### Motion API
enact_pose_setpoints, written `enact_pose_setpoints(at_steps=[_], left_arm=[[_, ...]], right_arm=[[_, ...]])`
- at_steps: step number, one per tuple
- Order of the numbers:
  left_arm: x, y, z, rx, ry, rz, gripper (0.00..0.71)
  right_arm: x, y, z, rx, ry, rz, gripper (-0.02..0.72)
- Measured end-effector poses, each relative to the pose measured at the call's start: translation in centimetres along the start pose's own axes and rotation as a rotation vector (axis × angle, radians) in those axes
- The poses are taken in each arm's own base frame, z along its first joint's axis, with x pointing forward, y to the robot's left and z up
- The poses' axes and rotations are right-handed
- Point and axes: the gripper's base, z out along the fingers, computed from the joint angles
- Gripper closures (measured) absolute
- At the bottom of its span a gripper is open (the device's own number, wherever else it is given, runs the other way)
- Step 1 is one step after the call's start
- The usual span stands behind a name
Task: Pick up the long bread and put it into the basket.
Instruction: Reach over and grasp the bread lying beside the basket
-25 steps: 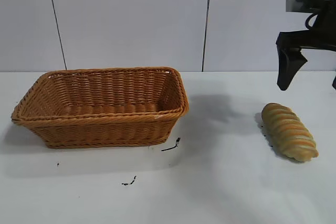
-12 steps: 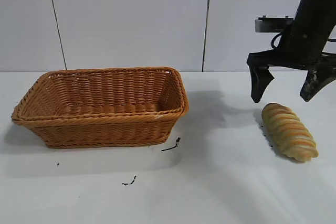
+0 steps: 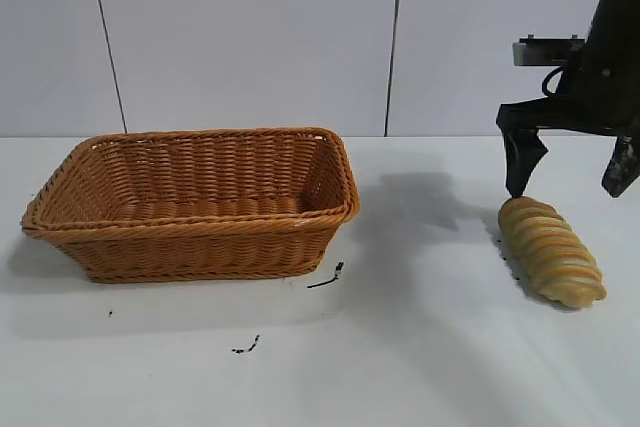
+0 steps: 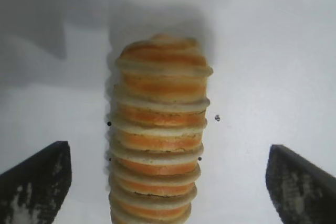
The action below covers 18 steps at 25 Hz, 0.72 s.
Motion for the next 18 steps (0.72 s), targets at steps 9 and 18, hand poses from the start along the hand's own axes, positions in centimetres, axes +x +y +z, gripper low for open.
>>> enact_pose_setpoints(at_steps=[9,18], left_arm=[[0.0,0.0,0.0,0.000,0.000,0.000,0.017],[0.0,0.0,0.0,0.000,0.000,0.000,0.017]], right_arm=[[0.2,-0.1,3.4,0.000,0.051,0.002,0.013],[0.2,-0.1,4.0,0.001,0.044,0.002,0.013]])
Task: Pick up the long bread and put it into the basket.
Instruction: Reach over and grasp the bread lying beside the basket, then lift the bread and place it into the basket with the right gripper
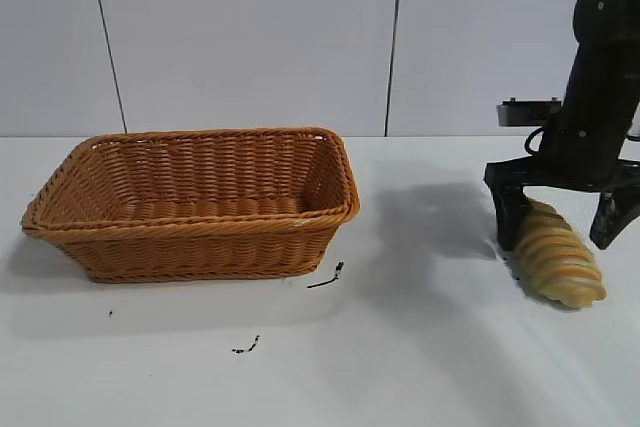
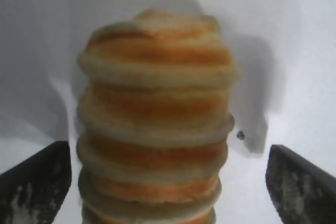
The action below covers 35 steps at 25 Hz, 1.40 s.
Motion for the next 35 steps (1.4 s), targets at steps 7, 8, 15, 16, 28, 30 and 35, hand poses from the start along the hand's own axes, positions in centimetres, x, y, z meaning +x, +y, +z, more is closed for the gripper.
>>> enact_pose_setpoints(at_steps=[7,8,15,16,28,30,35], left_arm=[[0.0,0.0,0.0,0.000,0.000,0.000,0.017],[0.0,0.0,0.0,0.000,0.000,0.000,0.017],[0.0,0.0,0.0,0.000,0.000,0.000,0.017],[0.0,0.0,0.0,0.000,0.000,0.000,0.017],[0.0,0.0,0.0,0.000,0.000,0.000,0.017],[0.0,0.0,0.0,0.000,0.000,0.000,0.017],[0.0,0.0,0.0,0.000,0.000,0.000,0.017]], right_arm=[[0.1,0.0,0.2,-0.002,0.011,0.001,0.157],[0.1,0.1,0.2,-0.002,0.013,0.000,0.246],[0.2,0.2,-0.3,-0.002,0.020,-0.008,0.546],[0.2,0.2,-0.6,-0.001,0.016,-0.010,0.554],[-1.3,0.5,-13.1,0.001,-0.157,-0.041,0.573],[-2.1,0.5,-14.4,-0.001,-0.175,-0.057,0.573],[-4.7,1.3,-16.2,-0.065,-0.241,-0.097,0.573]])
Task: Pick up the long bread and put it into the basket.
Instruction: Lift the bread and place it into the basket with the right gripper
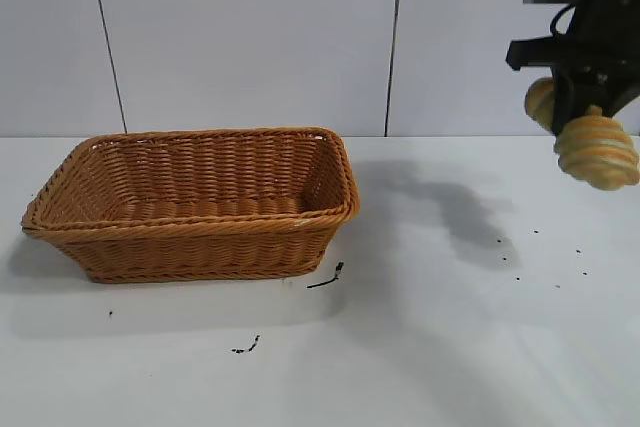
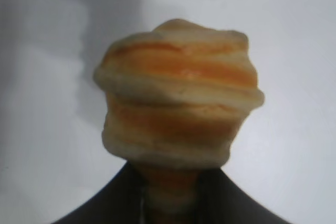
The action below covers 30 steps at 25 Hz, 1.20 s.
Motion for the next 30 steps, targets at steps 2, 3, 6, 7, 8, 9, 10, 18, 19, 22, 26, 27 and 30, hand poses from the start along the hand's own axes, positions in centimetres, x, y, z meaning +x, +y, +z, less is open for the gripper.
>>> enact_pose_setpoints(at_steps=[2,3,6,7,8,9,10,18,19,22,26,27,30], left_arm=[[0.0,0.0,0.0,0.000,0.000,0.000,0.017],[0.0,0.0,0.0,0.000,0.000,0.000,0.017],[0.0,0.0,0.0,0.000,0.000,0.000,0.017],[0.0,0.0,0.0,0.000,0.000,0.000,0.017],[0.0,0.0,0.0,0.000,0.000,0.000,0.017],[0.0,0.0,0.0,0.000,0.000,0.000,0.017],[0.0,0.0,0.0,0.000,0.000,0.000,0.017],[0.0,0.0,0.0,0.000,0.000,0.000,0.017],[0.0,0.0,0.0,0.000,0.000,0.000,0.017],[0.0,0.0,0.0,0.000,0.000,0.000,0.017],[0.0,0.0,0.0,0.000,0.000,0.000,0.017],[0.0,0.0,0.0,0.000,0.000,0.000,0.017],[0.0,0.0,0.0,0.000,0.000,0.000,0.017]], right_arm=[[-1.0,0.7,0.2,-0.021,-0.011,-0.035,0.573],[-1.5,1.4,0.3,-0.027,-0.016,-0.066,0.573],[-2.9,4.3,0.6,-0.051,-0.046,-0.175,0.573],[-3.3,5.6,0.6,-0.060,-0.059,-0.217,0.573],[-3.7,6.8,0.7,-0.071,-0.075,-0.254,0.573],[-3.8,8.4,0.7,-0.085,-0.087,-0.296,0.573],[-4.0,9.9,0.7,-0.099,-0.102,-0.337,0.573],[-3.6,20.7,1.3,-0.182,-0.241,-0.622,0.573],[-3.5,21.8,1.4,-0.190,-0.265,-0.648,0.573],[-2.9,24.5,2.2,-0.203,-0.315,-0.767,0.573],[-2.1,27.5,3.7,-0.181,-0.378,-1.053,0.573],[-1.9,28.0,4.1,-0.174,-0.393,-1.124,0.573],[-1.4,28.9,5.5,-0.176,-0.407,-1.261,0.573]])
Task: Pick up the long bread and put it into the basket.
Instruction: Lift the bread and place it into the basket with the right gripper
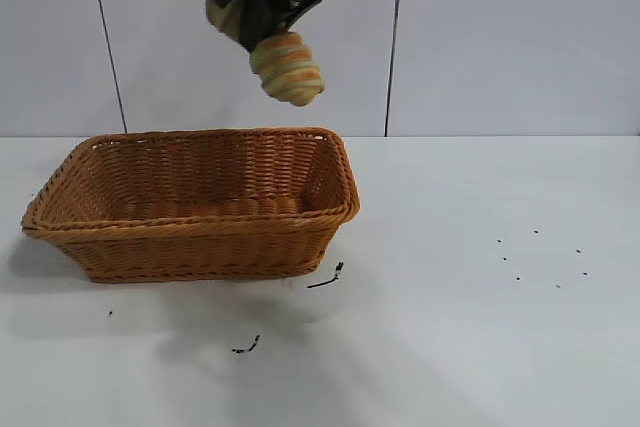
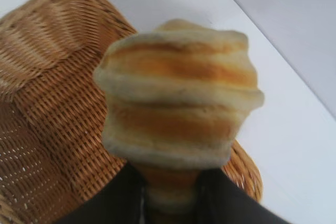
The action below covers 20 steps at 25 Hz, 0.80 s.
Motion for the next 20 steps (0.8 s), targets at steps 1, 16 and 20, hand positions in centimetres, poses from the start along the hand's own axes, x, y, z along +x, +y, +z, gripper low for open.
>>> enact_pose_setpoints(at_steps=[1,16,20], left_arm=[[0.0,0.0,0.0,0.000,0.000,0.000,0.017],[0.0,0.0,0.0,0.000,0.000,0.000,0.017],[0.0,0.0,0.0,0.000,0.000,0.000,0.017]], right_arm=[[0.2,0.2,0.6,-0.013,-0.001,-0.028,0.574],[2.6,2.5,6.6,-0.104,0.025,-0.053,0.518],[2.6,2.7,6.5,-0.125,0.019,-0.037,0.171]])
